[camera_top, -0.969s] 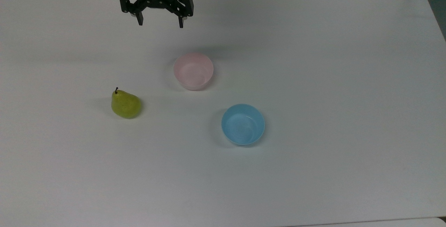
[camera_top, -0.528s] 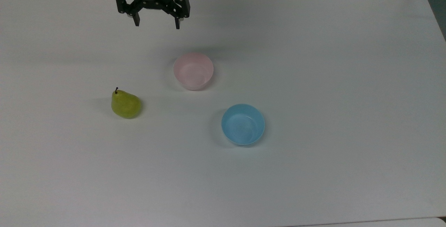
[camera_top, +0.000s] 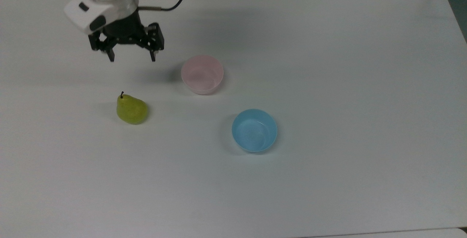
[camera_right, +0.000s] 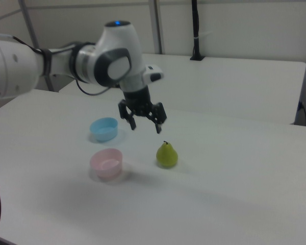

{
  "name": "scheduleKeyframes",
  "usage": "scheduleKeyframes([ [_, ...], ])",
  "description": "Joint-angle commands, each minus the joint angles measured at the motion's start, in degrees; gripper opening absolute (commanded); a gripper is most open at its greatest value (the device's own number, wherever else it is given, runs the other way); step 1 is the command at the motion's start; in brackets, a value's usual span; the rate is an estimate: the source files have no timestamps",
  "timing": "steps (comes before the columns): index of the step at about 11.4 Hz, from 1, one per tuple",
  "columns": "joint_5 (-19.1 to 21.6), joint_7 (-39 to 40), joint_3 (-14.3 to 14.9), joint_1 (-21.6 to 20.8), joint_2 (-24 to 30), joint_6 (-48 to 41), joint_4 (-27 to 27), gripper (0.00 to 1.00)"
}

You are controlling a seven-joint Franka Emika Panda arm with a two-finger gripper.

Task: Place the pear in the bowl
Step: 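Move the open gripper over the yellow-green pear and lower onto it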

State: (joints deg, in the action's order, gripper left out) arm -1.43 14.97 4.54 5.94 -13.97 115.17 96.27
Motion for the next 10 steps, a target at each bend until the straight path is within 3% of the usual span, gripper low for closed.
scheduleKeyframes([
  [1,0.2,5.0,0.1,1.8,-6.8,8.6,-0.9,1.00],
  [7,-2.0,5.2,0.1,2.1,-16.5,18.5,-2.5,1.00],
  [8,-2.0,5.3,0.1,2.1,-16.5,19.3,-2.5,0.89],
  [10,-1.9,5.3,0.1,2.0,-16.4,19.2,-2.5,0.56],
])
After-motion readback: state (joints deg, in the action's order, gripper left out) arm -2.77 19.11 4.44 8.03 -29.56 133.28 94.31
